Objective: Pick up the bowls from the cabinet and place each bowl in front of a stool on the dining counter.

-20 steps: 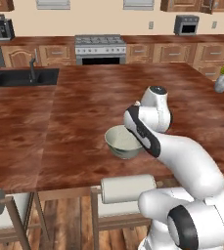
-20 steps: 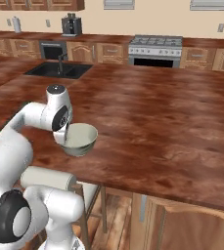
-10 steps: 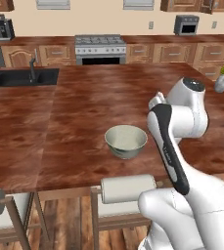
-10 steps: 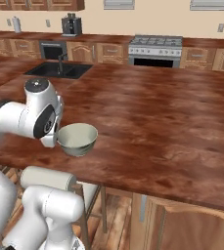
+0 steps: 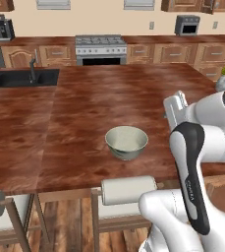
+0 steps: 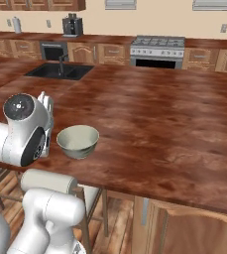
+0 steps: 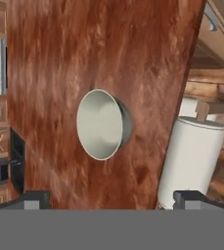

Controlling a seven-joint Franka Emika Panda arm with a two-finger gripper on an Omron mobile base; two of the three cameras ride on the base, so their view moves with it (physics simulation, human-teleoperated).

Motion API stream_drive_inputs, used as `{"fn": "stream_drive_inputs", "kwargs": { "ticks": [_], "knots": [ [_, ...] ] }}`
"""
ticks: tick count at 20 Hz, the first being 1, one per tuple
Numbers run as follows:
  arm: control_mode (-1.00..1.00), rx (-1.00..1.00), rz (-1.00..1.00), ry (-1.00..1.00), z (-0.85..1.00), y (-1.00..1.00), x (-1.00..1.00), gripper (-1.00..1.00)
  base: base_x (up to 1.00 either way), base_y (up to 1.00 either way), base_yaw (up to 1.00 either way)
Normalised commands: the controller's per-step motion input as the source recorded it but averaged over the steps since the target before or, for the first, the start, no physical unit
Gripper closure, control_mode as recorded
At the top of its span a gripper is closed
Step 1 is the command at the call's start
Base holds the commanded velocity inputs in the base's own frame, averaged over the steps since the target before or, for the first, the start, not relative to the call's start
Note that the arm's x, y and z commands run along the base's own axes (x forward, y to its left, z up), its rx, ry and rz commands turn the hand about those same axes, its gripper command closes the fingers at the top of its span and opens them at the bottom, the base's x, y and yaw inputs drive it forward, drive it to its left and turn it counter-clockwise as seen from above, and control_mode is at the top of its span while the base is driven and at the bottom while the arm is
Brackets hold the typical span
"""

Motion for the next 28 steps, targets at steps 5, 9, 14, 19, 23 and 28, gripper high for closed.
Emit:
{"fn": "stream_drive_inputs", "kwargs": {
  "ticks": [5, 9, 14, 19, 23, 28],
  "knots": [
    [-1.0, 0.02, 0.06, -0.16, 0.38, 0.0, 0.0, -1.0, 0.0, 0.0, 0.0],
    [-1.0, 0.0, 0.04, -0.06, 0.28, 0.01, 0.0, -1.0, 0.0, 0.0, 0.0],
    [-1.0, 0.01, 0.05, 0.05, 0.19, 0.04, -0.01, -1.0, 0.0, 0.0, 0.0],
    [-1.0, 0.0, 0.0, 0.29, 0.44, 0.04, -0.24, -1.0, 0.0, 0.0, 0.0],
    [1.0, 0.0, 0.0, 0.23, 0.28, 0.0, -0.16, -1.0, -0.03, 0.0, 0.0],
    [1.0, 0.0, 0.0, 0.0, 0.0, 0.0, 0.0, -1.0, -0.64, -0.35, 0.0]
  ]
}}
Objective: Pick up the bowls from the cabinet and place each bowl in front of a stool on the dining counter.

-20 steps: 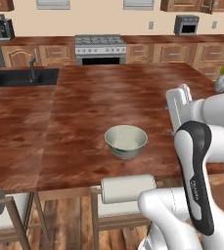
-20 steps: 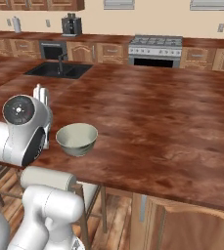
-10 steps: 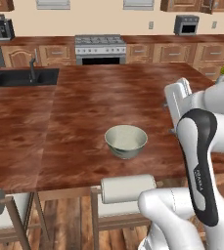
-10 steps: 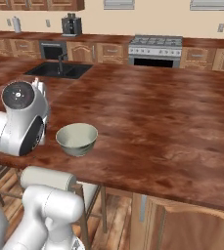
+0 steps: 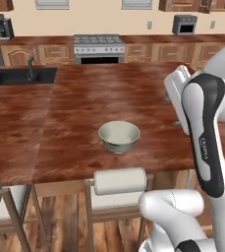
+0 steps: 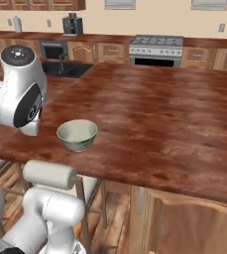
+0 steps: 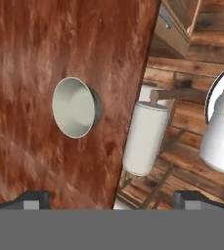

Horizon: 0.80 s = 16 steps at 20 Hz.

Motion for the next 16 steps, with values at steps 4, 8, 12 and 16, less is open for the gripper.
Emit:
{"fn": "stream_drive_inputs", "kwargs": {
  "ticks": [4, 8, 12, 16],
  "knots": [
    [1.0, 0.0, 0.0, 0.0, 0.0, 0.0, 0.0, -1.0, -1.0, -0.97, -0.08],
    [1.0, 0.0, 0.0, 0.0, 0.0, 0.0, 0.0, -1.0, -0.81, -1.0, -0.12],
    [1.0, 0.0, 0.0, 0.0, 0.0, 0.0, 0.0, -1.0, -0.63, -1.0, -0.09],
    [1.0, 0.0, 0.0, 0.0, 0.0, 0.0, 0.0, -1.0, -0.38, -1.0, 0.0]
  ]
}}
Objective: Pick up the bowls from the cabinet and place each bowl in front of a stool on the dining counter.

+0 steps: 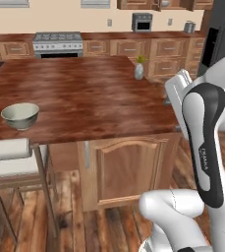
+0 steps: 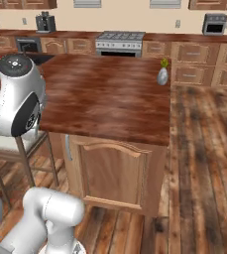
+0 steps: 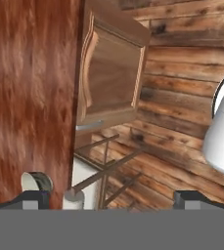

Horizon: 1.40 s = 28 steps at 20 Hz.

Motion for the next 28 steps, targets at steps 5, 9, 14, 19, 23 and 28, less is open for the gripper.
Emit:
{"fn": "stream_drive_inputs", "kwargs": {
  "ticks": [5, 9, 14, 19, 23, 28],
  "knots": [
    [1.0, 0.0, 0.0, 0.0, 0.0, 0.0, 0.0, -1.0, -0.33, -1.0, 0.0],
    [1.0, 0.0, 0.0, 0.0, 0.0, 0.0, 0.0, -1.0, -0.36, -1.0, 0.0],
    [1.0, 0.0, 0.0, 0.0, 0.0, 0.0, 0.0, -1.0, -0.31, -1.0, 0.0],
    [1.0, 0.0, 0.0, 0.0, 0.0, 0.0, 0.0, -1.0, -0.08, -1.0, 0.01],
    [1.0, 0.0, 0.0, 0.0, 0.0, 0.0, 0.0, -1.0, -0.03, -1.0, 0.01],
    [1.0, 0.0, 0.0, 0.0, 0.0, 0.0, 0.0, -1.0, 0.71, -0.74, -0.01]
  ]
}}
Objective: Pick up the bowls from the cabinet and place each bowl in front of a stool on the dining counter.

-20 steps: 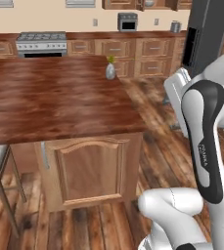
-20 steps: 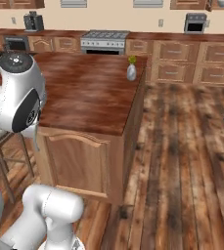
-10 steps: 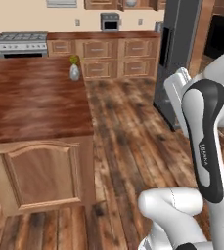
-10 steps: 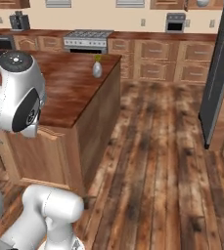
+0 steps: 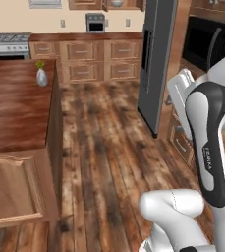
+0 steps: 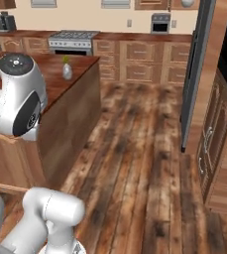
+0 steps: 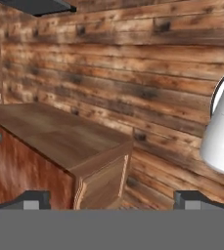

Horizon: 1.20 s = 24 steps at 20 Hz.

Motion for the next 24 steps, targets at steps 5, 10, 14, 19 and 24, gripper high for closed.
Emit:
{"fn": "stream_drive_inputs", "kwargs": {
  "ticks": [5, 10, 14, 19, 24],
  "knots": [
    [1.0, 0.0, 0.0, 0.0, 0.0, 0.0, 0.0, -1.0, 1.0, -0.3, -0.15],
    [1.0, 0.0, 0.0, 0.0, 0.0, 0.0, 0.0, -1.0, 1.0, -0.07, -0.15],
    [1.0, 0.0, 0.0, 0.0, 0.0, 0.0, 0.0, -1.0, 1.0, 0.0, -0.15],
    [1.0, 0.0, 0.0, 0.0, 0.0, 0.0, 0.0, -1.0, 1.0, 0.0, -0.16],
    [1.0, 0.0, 0.0, 0.0, 0.0, 0.0, 0.0, -1.0, 1.0, 0.0, -0.13]
  ]
}}
